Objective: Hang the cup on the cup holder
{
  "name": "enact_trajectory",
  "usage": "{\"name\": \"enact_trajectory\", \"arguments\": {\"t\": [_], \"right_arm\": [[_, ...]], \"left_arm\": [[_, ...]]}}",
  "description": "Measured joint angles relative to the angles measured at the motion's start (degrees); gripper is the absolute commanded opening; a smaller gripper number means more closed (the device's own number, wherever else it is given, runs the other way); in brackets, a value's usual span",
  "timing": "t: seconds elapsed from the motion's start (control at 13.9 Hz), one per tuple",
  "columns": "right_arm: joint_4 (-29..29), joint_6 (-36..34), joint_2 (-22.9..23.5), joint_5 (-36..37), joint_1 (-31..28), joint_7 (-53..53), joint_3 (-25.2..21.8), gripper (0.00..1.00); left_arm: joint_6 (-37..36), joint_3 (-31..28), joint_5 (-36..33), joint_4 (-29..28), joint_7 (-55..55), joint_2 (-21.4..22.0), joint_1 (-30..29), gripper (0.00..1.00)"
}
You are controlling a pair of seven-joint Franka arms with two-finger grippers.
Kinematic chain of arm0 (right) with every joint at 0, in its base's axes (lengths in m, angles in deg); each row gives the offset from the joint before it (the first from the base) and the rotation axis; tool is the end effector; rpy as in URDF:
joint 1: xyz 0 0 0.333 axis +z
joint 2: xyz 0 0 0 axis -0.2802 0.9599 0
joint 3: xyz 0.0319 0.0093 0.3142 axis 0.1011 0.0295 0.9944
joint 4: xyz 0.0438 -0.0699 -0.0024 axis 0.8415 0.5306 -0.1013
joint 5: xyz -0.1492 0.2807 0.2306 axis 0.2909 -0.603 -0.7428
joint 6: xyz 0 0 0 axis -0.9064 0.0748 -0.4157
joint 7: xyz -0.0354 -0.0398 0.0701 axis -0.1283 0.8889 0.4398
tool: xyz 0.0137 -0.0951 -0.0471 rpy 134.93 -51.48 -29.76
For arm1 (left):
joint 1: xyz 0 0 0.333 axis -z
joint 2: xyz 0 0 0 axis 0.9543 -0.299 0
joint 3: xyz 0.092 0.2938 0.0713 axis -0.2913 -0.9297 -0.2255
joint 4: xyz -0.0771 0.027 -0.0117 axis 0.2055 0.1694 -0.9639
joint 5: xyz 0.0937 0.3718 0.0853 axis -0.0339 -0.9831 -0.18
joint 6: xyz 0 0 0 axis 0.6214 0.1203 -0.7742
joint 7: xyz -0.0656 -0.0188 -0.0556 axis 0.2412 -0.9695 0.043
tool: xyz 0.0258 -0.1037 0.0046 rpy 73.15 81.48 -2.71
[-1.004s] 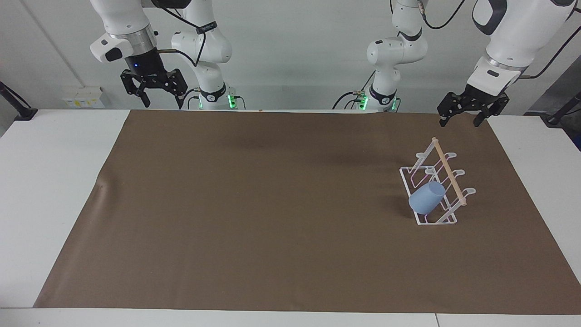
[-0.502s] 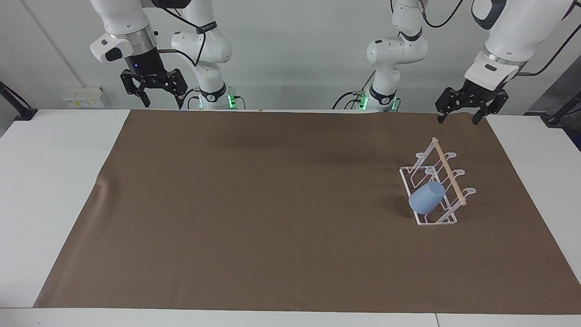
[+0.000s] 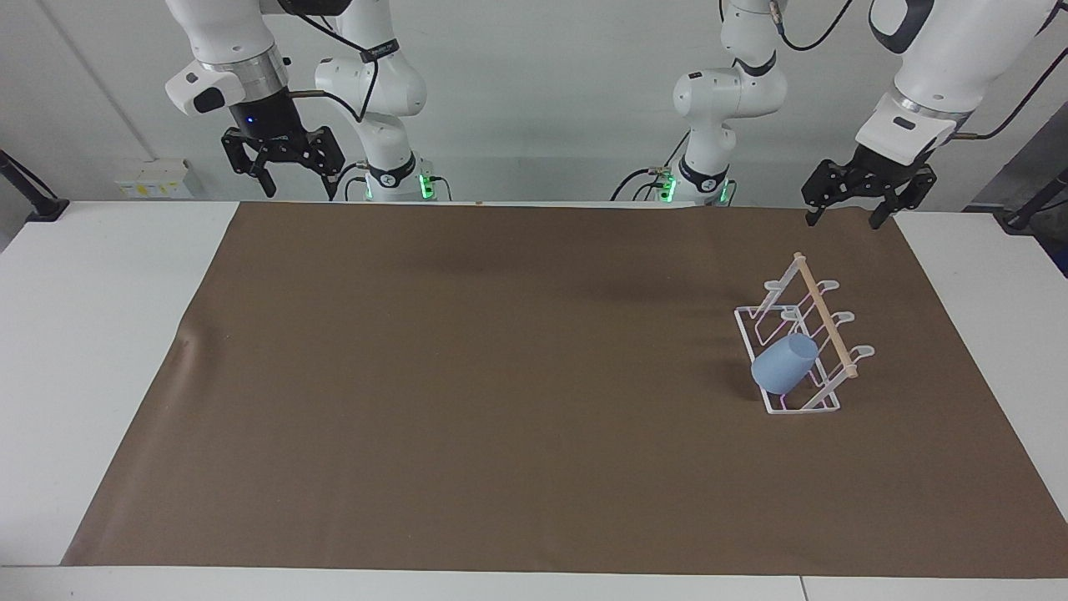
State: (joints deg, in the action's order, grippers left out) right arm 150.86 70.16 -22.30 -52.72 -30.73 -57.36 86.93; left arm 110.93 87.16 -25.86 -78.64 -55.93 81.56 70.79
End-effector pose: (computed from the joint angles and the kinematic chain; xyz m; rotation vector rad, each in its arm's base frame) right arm 0.4757 0.0103 0.6303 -3.1034 0.0752 -0.1194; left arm 0.5289 -0.0378 0.6358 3.1313 -0.1840 0.0306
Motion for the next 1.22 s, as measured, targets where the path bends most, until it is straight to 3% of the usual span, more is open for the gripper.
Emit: {"name": "enact_trajectory", "arguments": {"t": [1.22], "right_arm": [[0.00, 0.00, 0.00, 0.00, 0.00, 0.00, 0.00, 1.00]], "left_arm": [[-0.95, 0.48, 0.43, -0.11, 0.37, 0.02, 0.27, 1.00]]}}
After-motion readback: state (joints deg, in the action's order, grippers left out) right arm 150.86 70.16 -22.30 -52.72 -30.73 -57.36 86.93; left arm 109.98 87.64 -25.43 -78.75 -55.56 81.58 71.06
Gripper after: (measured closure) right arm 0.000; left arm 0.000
